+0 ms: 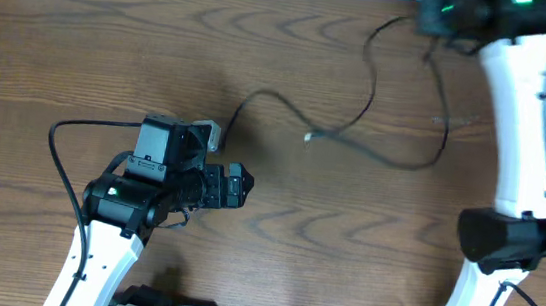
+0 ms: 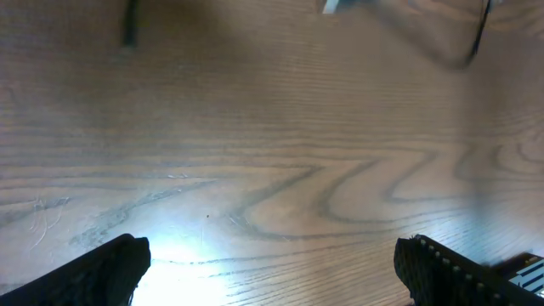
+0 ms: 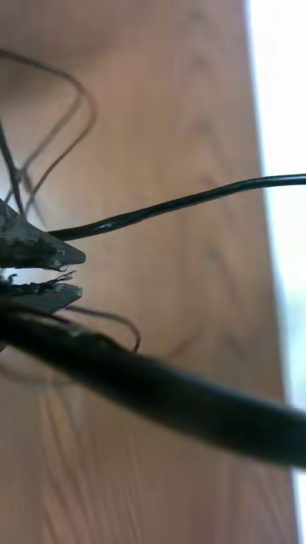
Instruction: Untangle cables
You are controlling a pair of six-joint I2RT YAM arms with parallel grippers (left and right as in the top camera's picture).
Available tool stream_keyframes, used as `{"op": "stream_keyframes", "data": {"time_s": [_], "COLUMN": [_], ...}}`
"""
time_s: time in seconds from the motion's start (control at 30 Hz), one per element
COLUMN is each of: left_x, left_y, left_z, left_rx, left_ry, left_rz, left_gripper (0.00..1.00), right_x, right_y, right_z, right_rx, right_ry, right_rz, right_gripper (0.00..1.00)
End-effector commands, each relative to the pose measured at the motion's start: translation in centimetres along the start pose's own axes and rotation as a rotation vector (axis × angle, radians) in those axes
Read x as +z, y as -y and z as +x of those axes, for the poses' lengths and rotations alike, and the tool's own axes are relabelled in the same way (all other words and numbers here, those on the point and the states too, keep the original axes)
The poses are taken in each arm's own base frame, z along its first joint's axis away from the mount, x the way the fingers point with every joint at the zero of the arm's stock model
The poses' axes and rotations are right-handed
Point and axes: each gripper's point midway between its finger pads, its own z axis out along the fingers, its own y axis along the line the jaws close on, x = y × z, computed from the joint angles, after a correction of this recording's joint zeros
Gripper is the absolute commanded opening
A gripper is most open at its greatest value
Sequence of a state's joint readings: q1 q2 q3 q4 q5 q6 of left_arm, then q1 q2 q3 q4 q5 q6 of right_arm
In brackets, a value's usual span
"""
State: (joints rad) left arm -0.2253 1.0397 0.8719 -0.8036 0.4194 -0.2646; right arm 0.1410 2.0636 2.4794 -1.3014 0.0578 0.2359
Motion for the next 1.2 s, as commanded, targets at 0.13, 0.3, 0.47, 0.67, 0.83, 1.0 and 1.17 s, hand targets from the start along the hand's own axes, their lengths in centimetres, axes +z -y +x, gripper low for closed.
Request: {"op": "stream_keyframes", "data": {"time_s": [0.13,0.3,0.47,0.67,0.83,1.0,1.17], "left_x": [-0.1,-0.1,-0.1,-0.1,-0.1,-0.1,-0.1], "left_y": [0.0,0.0,0.0,0.0,0.0,0.0,0.0], "left_z": [-0.3,-0.2,-0.2,-0.2,-0.2,-0.2,-0.1], "left_rx": [0.018,0.040,0.071,0.077,0.077,0.077,0.077], "left_ry": [0.009,0.008,0.005,0.006,0.006,0.006,0.005], "left_rz": [-0.009,-0.009,-0.010,-0.009,-0.009,-0.009,-0.009], "left_gripper": [0.98,0.97,0.97,0.98,0.97,0.97,0.97], "right_x": [-4.9,-7.0,-9.4,-10.5,-10.4,-9.2,-4.7], "right_y": [12.1,20.8,28.6,31.6,30.6,30.7,32.5], "right_z": [-4.4,-5.0,-4.0,-3.5,-5.3,-6.2,-4.8], "right_rx": [0.173,0.331,0.472,0.543,0.513,0.498,0.505], "right_ry": [0.156,0.224,0.270,0.297,0.351,0.367,0.281], "right_rz": [0.160,0.275,0.385,0.350,0.307,0.337,0.359], "right_gripper": [0.01,0.01,0.01,0.01,0.01,0.01,0.01]}}
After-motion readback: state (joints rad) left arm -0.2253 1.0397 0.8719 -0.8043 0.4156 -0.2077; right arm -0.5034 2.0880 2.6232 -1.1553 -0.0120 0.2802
